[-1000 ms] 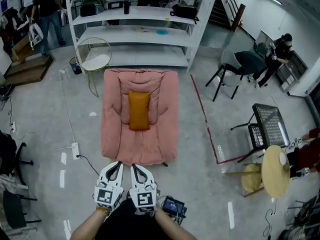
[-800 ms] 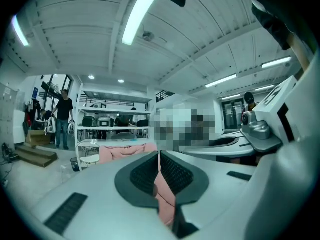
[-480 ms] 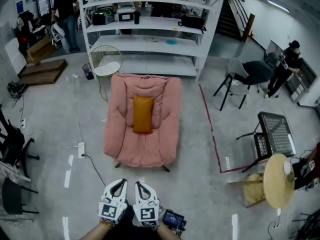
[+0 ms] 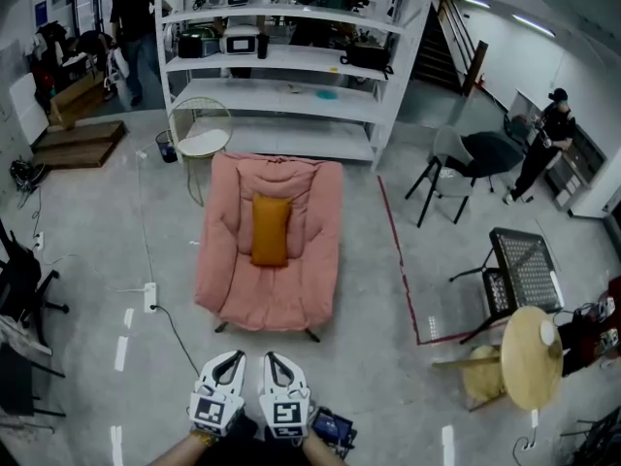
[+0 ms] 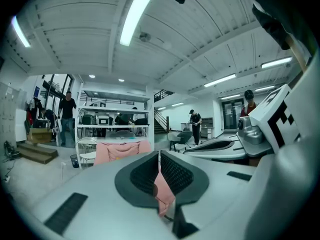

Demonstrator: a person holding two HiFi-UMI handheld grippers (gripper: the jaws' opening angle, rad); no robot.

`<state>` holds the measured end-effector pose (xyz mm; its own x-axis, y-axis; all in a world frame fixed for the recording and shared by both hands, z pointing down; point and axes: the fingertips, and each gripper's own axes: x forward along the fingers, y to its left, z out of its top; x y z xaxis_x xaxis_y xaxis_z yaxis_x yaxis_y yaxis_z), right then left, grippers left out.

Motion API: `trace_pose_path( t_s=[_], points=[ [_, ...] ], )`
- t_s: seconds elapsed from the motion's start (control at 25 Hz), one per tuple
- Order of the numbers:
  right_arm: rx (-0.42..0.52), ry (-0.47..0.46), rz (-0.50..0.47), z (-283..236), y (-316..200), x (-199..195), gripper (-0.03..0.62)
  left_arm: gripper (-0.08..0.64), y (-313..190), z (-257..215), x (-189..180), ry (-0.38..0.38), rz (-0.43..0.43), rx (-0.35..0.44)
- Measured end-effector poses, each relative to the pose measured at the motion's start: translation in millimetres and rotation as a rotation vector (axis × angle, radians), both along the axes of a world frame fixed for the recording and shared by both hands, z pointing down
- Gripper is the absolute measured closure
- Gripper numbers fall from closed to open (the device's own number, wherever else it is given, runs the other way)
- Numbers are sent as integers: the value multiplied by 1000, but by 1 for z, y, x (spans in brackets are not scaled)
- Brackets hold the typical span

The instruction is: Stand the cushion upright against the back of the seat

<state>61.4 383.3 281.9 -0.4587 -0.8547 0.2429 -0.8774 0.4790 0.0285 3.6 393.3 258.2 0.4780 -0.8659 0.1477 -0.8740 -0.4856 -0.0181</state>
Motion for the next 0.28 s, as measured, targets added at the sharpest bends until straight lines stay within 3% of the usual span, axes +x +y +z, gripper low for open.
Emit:
trace_pose_path(
  t_s=[0.28],
  points=[
    [2, 12, -1, -5, -3, -11, 577, 537, -9, 0, -17, 0, -10, 8]
  ],
)
